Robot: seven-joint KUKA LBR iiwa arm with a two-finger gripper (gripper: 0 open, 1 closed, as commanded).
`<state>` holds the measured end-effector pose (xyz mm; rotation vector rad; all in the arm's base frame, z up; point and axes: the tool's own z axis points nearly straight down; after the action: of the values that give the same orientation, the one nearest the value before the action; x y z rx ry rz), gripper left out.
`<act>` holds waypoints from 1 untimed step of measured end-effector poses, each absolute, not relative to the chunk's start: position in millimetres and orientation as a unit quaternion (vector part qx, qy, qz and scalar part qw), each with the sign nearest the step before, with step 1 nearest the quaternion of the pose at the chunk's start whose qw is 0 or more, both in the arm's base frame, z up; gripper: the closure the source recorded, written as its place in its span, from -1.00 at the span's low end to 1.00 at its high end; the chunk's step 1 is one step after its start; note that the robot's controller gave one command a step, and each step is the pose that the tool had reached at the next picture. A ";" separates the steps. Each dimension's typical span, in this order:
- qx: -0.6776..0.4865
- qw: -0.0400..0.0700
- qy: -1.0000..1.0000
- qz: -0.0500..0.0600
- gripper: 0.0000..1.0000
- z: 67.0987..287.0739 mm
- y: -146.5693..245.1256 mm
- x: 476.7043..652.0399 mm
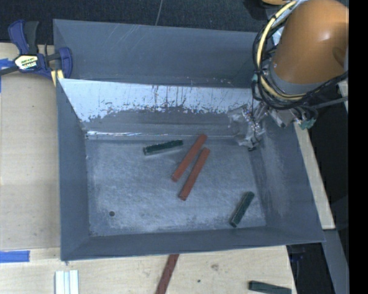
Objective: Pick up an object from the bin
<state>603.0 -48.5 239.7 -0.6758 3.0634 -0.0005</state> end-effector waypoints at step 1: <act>-0.106 0.000 0.994 0.001 -1.00 177.9 -10.2 624.6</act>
Offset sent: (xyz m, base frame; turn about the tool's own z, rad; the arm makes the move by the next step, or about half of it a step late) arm 0.0000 0.0000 0.0000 0.0000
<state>624.6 -10.2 177.9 -0.3327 3.1244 0.0028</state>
